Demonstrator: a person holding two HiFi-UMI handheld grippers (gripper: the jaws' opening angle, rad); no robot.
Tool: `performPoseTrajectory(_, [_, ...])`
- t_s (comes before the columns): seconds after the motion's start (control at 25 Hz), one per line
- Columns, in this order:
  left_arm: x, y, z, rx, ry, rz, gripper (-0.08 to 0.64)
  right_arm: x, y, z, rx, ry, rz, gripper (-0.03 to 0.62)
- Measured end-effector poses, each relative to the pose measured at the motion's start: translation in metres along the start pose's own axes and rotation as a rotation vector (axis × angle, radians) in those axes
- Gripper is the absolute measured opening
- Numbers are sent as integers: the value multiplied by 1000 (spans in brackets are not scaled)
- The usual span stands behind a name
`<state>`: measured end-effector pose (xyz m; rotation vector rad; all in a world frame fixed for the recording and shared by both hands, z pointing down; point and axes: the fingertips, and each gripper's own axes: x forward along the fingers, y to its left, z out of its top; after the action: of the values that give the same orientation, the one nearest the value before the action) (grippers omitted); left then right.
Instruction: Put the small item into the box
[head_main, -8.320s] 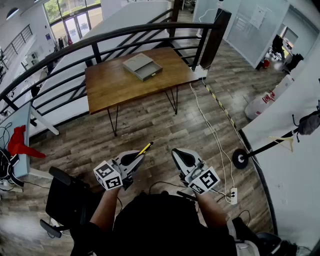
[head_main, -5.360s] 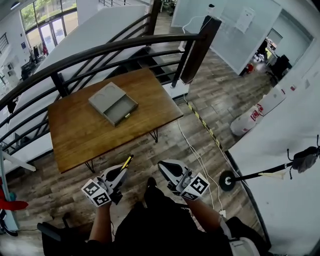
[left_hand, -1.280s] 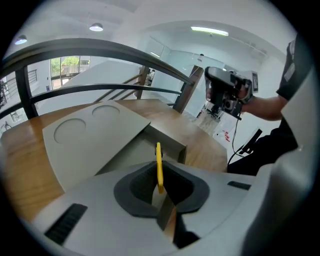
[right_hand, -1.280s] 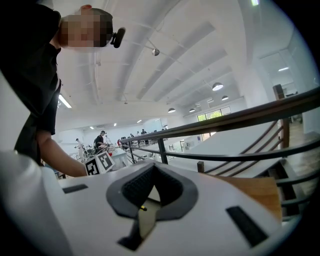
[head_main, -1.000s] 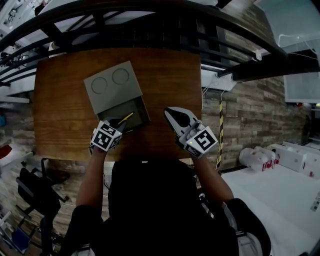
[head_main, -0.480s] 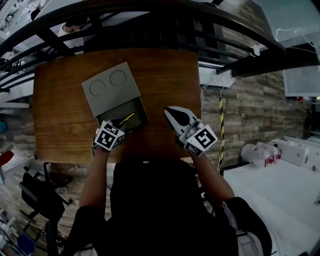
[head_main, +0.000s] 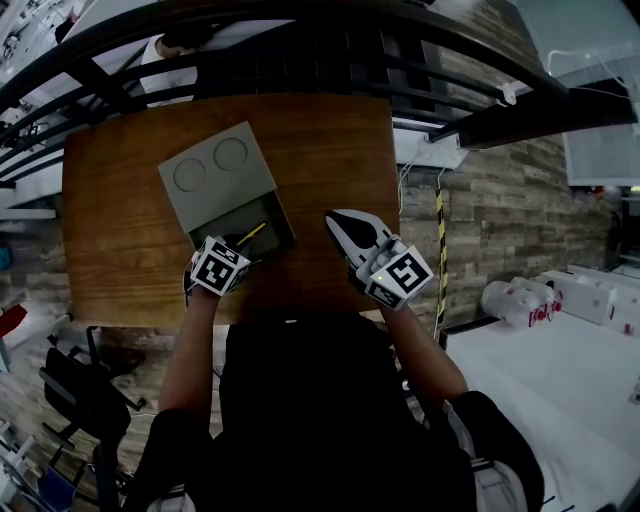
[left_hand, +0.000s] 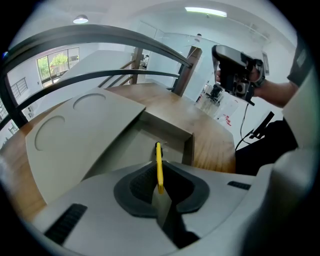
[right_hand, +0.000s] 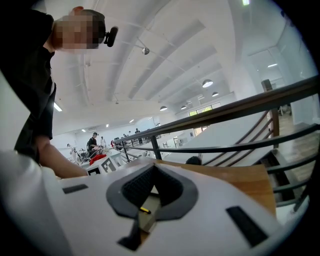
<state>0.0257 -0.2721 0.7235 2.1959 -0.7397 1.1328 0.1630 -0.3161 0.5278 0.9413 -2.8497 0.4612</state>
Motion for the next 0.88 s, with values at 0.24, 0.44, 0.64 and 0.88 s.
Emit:
performPoseTrajectory(0.24, [7,1,-3,22,26,3,38,0,0,-1,-4,13,3,11])
performPoseTrajectory(0.44, [13,3,-11,36,83,4,38,0,-2,0,-5,15,1,11])
performPoseTrajectory(0.64, [17,2,-11,57,103,7,38,0,-4,0,-1,15,2,11])
performPoseTrajectory(0.88, [20,1,-11,68,117,16,44,-2,-5,0,12,1,6,11])
